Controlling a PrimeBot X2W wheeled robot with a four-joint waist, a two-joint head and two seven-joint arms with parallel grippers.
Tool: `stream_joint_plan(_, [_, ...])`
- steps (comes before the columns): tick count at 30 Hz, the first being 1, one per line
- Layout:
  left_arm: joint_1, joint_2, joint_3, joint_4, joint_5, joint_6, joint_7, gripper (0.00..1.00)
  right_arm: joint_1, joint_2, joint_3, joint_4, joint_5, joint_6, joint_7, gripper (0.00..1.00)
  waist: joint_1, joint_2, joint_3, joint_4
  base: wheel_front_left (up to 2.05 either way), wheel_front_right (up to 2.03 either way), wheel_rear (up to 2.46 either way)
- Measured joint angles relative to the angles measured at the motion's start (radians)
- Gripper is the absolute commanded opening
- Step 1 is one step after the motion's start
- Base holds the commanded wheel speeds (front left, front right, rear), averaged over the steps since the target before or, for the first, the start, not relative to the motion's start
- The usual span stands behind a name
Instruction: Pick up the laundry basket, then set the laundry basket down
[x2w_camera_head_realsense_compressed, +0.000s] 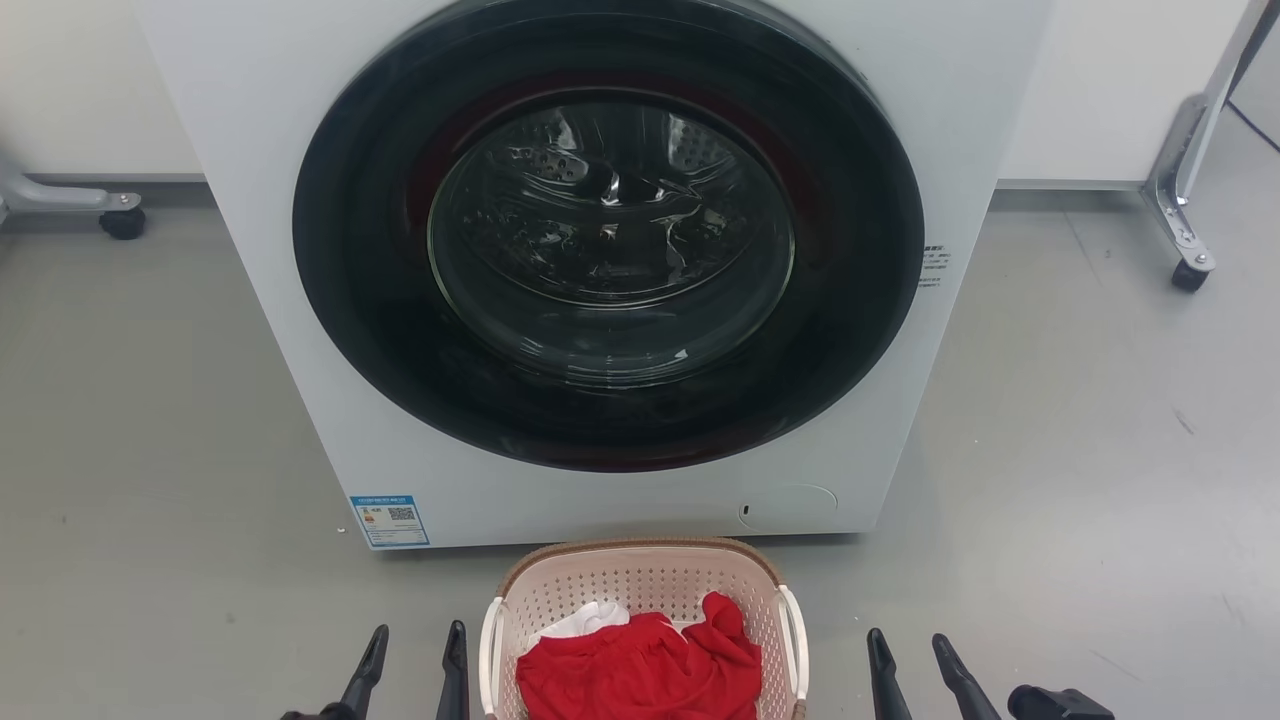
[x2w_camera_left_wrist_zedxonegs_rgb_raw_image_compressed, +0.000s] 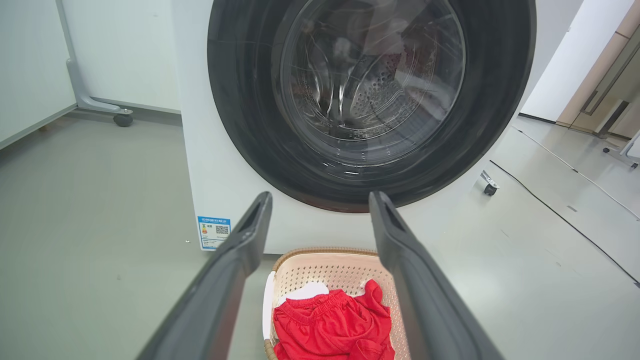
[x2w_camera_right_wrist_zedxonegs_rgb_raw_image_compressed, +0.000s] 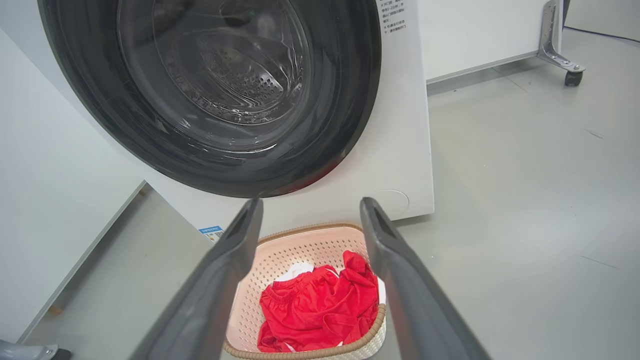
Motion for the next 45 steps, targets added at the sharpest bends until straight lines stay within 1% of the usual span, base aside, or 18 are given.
stream_joint_plan(9, [0.016,0.001,-0.023,-0.003,0.115,0.018,-0.032,1.0,0.004,0.0,0.042,-0.007,-0.117,-0.023,-0.032,1.0,0.0,0.0,-0.003,0.0,0.0,0.0,0.0])
stream_joint_plan(11, [0.017,0.001,-0.025,-0.003,0.136,0.025,-0.04,1.0,0.004,0.0,0.051,-0.01,-0.143,-0.023,-0.04,1.0,0.0,0.0,-0.003,0.0,0.0,0.0,0.0])
stream_joint_plan(16, [0.017,0.001,-0.028,-0.006,0.193,0.034,-0.058,1.0,0.008,0.0,0.058,-0.019,-0.201,-0.039,-0.058,1.0,0.0,0.0,-0.003,0.0,0.0,0.0,0.0])
stream_joint_plan(29, [0.021,-0.005,-0.015,0.003,0.185,0.033,-0.058,1.0,0.021,0.001,0.025,-0.021,-0.201,-0.04,-0.058,1.0,0.0,0.0,0.002,-0.002,0.0,0.0,0.0])
stream_joint_plan(45, [0.021,-0.013,-0.001,0.018,0.182,0.025,-0.058,1.0,0.021,0.002,0.02,-0.021,-0.202,-0.04,-0.058,1.0,0.0,0.0,0.007,-0.002,0.0,0.0,0.0])
